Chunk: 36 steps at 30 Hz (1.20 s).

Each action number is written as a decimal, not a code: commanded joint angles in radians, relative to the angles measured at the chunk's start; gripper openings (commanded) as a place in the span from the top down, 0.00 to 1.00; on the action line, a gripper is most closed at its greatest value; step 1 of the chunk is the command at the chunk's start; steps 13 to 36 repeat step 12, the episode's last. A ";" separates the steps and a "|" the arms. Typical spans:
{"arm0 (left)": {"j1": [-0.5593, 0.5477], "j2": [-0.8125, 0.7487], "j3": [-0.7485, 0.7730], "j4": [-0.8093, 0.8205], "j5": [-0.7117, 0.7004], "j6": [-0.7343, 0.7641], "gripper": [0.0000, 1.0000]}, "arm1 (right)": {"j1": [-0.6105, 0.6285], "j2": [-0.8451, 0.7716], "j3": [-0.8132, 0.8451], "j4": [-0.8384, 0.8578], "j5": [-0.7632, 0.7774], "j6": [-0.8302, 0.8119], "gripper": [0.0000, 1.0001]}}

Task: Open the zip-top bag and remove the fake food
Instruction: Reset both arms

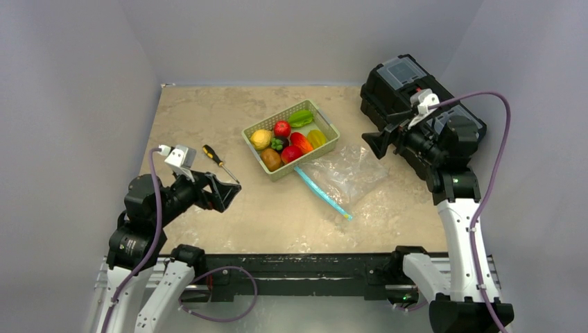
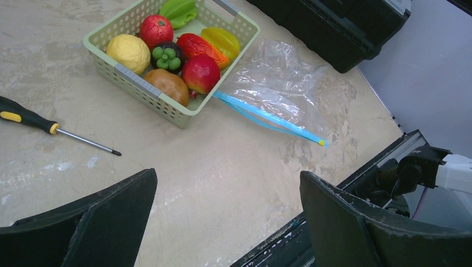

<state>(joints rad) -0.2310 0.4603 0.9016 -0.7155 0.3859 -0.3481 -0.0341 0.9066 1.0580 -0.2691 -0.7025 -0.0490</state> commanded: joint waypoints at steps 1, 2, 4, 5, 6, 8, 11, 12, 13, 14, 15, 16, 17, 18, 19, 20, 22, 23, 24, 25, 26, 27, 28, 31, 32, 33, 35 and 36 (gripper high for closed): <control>0.005 -0.023 0.007 0.014 0.004 0.012 0.00 | -0.007 -0.011 -0.008 0.035 -0.019 -0.012 0.01; 0.005 -0.026 0.007 0.012 0.001 0.012 0.00 | -0.007 -0.010 -0.008 0.035 -0.020 -0.012 0.01; 0.005 -0.025 0.005 0.012 0.000 0.014 0.00 | -0.009 -0.008 -0.007 0.037 -0.028 -0.014 0.01; 0.005 -0.023 0.004 0.012 0.002 0.014 0.00 | -0.009 -0.007 -0.008 0.037 -0.030 -0.016 0.01; 0.005 -0.021 0.002 0.011 0.007 0.013 0.00 | -0.009 -0.005 -0.009 0.033 -0.037 -0.027 0.01; 0.006 -0.018 0.000 0.015 0.013 0.009 0.00 | -0.010 -0.003 -0.005 0.018 -0.047 -0.063 0.01; 0.005 -0.017 0.008 0.020 0.017 0.006 0.00 | -0.010 0.001 -0.014 0.029 -0.042 -0.062 0.01; 0.005 -0.015 0.014 0.022 0.014 0.010 0.00 | -0.010 0.003 -0.016 0.033 -0.044 -0.055 0.01; 0.005 -0.015 0.014 0.022 0.014 0.010 0.00 | -0.010 0.003 -0.016 0.033 -0.044 -0.055 0.01; 0.005 -0.015 0.014 0.022 0.014 0.010 0.00 | -0.010 0.003 -0.016 0.033 -0.044 -0.055 0.01; 0.005 -0.015 0.014 0.022 0.014 0.010 0.00 | -0.010 0.003 -0.016 0.033 -0.044 -0.055 0.01; 0.005 -0.015 0.014 0.022 0.014 0.010 0.00 | -0.010 0.003 -0.016 0.033 -0.044 -0.055 0.01; 0.005 -0.015 0.014 0.022 0.014 0.010 0.00 | -0.010 0.003 -0.016 0.033 -0.044 -0.055 0.01; 0.005 -0.015 0.014 0.022 0.014 0.010 0.00 | -0.010 0.003 -0.016 0.033 -0.044 -0.055 0.01; 0.005 -0.015 0.014 0.022 0.014 0.010 0.00 | -0.010 0.003 -0.016 0.033 -0.044 -0.055 0.01; 0.005 -0.015 0.014 0.022 0.014 0.010 0.00 | -0.010 0.003 -0.016 0.033 -0.044 -0.055 0.01; 0.005 -0.015 0.014 0.022 0.014 0.010 0.00 | -0.010 0.003 -0.016 0.033 -0.044 -0.055 0.01; 0.005 -0.015 0.014 0.022 0.014 0.010 0.00 | -0.010 0.003 -0.016 0.033 -0.044 -0.055 0.01; 0.005 -0.015 0.014 0.022 0.014 0.010 0.00 | -0.010 0.003 -0.016 0.033 -0.044 -0.055 0.01; 0.005 -0.015 0.014 0.022 0.014 0.010 0.00 | -0.010 0.003 -0.016 0.033 -0.044 -0.055 0.01; 0.005 -0.015 0.014 0.022 0.014 0.010 0.00 | -0.010 0.003 -0.016 0.033 -0.044 -0.055 0.01; 0.005 -0.015 0.014 0.022 0.014 0.010 0.00 | -0.010 0.003 -0.016 0.033 -0.044 -0.055 0.01; 0.005 -0.015 0.014 0.022 0.014 0.010 0.00 | -0.010 0.003 -0.016 0.033 -0.044 -0.055 0.01; 0.005 -0.015 0.014 0.022 0.014 0.010 0.00 | -0.010 0.003 -0.016 0.033 -0.044 -0.055 0.01; 0.005 -0.015 0.014 0.022 0.014 0.010 0.00 | -0.010 0.003 -0.016 0.033 -0.044 -0.055 0.01; 0.005 -0.015 0.014 0.022 0.014 0.010 0.00 | -0.010 0.003 -0.016 0.033 -0.044 -0.055 0.01; 0.005 -0.015 0.014 0.022 0.014 0.010 0.00 | -0.010 0.003 -0.016 0.033 -0.044 -0.055 0.01; 0.005 -0.015 0.014 0.022 0.014 0.010 0.00 | -0.010 0.003 -0.016 0.033 -0.044 -0.055 0.01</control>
